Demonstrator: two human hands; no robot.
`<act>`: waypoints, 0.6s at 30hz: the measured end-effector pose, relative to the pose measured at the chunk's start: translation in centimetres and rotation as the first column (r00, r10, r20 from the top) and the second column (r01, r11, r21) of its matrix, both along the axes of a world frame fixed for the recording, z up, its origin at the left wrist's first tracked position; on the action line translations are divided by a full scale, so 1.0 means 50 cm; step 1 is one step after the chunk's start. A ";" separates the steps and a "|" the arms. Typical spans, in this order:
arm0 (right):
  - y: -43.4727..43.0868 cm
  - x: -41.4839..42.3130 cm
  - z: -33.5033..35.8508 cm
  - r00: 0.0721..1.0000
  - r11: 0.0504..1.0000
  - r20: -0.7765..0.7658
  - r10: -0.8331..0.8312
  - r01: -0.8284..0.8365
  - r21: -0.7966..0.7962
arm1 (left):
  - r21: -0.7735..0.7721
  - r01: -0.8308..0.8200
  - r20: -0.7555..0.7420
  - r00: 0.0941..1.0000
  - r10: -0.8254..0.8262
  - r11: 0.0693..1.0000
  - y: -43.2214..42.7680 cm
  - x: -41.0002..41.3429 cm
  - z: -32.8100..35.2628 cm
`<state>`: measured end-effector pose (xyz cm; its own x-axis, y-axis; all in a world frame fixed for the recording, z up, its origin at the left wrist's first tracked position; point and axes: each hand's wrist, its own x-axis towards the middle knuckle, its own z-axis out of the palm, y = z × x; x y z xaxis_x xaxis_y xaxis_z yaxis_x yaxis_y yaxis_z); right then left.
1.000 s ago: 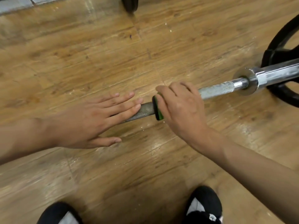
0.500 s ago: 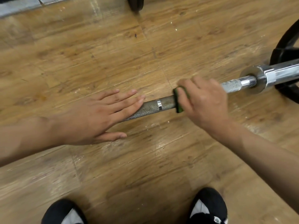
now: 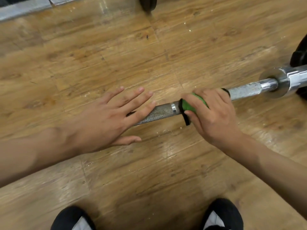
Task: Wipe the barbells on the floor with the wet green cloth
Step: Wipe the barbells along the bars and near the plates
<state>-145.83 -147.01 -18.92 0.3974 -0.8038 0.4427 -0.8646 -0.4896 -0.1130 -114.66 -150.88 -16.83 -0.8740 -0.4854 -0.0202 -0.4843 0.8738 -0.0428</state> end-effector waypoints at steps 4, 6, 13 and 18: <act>-0.007 0.028 0.006 0.939 0.947 0.125 -0.320 0.314 0.064 | 0.002 -0.018 -0.018 1.000 0.018 1.000 -0.013 0.000 0.001; -0.001 0.103 0.002 0.923 0.932 0.124 -0.363 0.358 0.064 | 0.012 -0.020 -0.021 1.000 0.020 1.000 -0.020 0.001 -0.001; -0.047 0.005 0.001 0.994 0.994 -0.011 -0.109 0.110 0.011 | 0.060 -0.021 -0.044 0.999 0.024 0.998 -0.056 0.010 0.005; -0.062 0.086 0.001 0.888 0.900 0.147 -0.437 0.433 0.057 | 0.038 -0.063 -0.016 0.998 0.064 0.997 -0.069 -0.001 0.017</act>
